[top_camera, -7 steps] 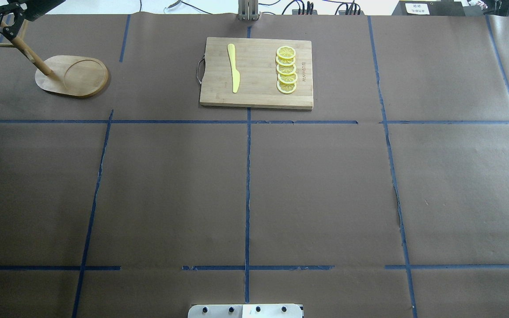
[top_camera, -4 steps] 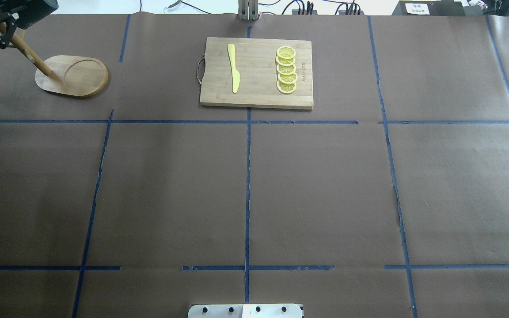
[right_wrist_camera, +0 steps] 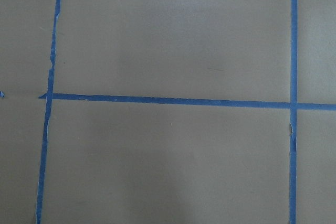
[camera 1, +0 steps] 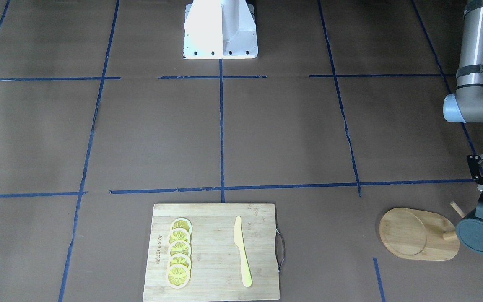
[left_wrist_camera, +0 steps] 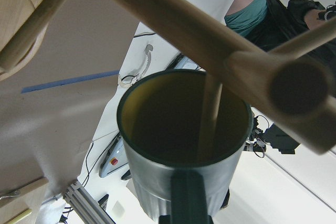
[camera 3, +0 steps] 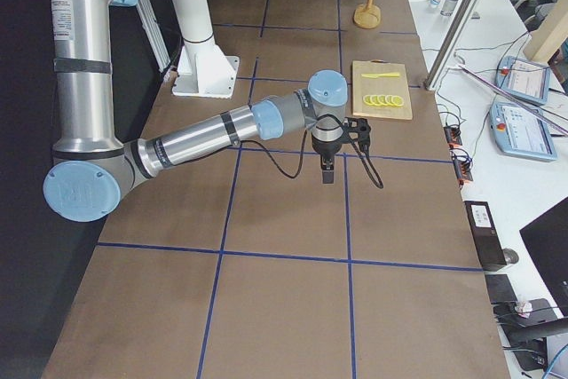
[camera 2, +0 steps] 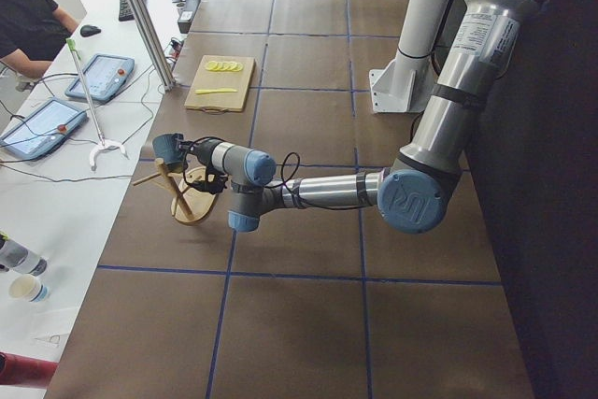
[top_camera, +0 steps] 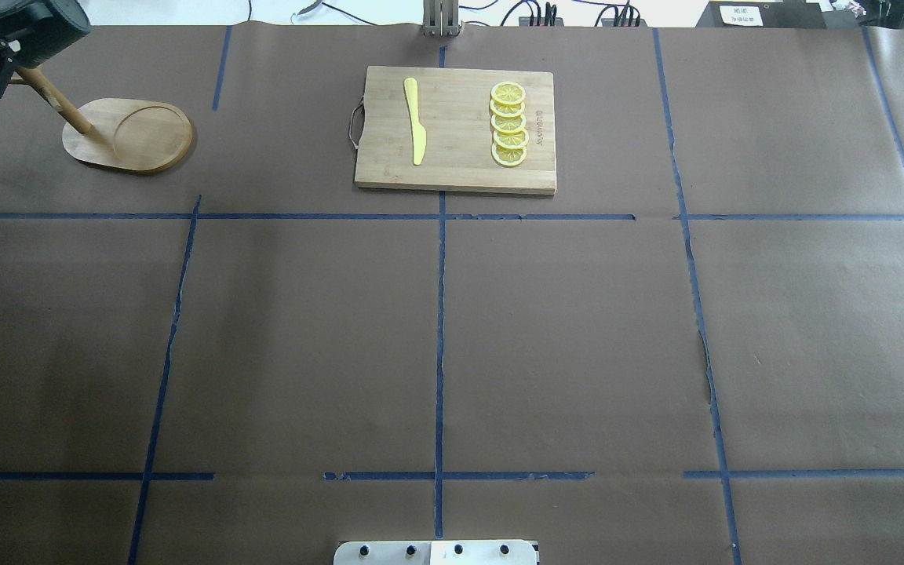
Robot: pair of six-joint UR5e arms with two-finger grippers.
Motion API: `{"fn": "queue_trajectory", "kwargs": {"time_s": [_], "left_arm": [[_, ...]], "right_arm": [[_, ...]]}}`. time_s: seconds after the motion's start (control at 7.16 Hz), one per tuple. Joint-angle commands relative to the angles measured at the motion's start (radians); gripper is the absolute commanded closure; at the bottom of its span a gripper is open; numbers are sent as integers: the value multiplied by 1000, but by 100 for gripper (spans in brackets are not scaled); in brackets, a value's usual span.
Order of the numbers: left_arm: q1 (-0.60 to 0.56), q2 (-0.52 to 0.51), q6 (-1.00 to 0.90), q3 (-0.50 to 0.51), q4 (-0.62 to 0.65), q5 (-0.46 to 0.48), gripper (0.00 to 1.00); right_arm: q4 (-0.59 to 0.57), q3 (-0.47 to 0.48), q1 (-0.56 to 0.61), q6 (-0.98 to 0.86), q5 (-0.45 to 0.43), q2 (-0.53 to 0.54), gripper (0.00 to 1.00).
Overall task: Hang cup on storage rack
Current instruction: 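Hook the mug handle onto a rack peg with the left gripper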
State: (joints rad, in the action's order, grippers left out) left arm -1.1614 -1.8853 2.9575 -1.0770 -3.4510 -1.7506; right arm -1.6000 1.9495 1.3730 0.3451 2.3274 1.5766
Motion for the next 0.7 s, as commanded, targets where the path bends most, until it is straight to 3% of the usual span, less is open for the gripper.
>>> {"fn": "queue_trajectory", "kwargs": {"time_s": [0.0, 0.42, 0.56], "left_arm": [[0, 18, 0, -4, -43, 0, 0], [2, 81, -23, -18, -205, -9, 0], [-1, 84, -163, -35, -238, -24, 0]], "right_arm": [[0, -1, 0, 0, 0, -1, 0], [0, -1, 0, 2, 1, -3, 0], [-2, -6, 0, 2, 1, -3, 0]]}}
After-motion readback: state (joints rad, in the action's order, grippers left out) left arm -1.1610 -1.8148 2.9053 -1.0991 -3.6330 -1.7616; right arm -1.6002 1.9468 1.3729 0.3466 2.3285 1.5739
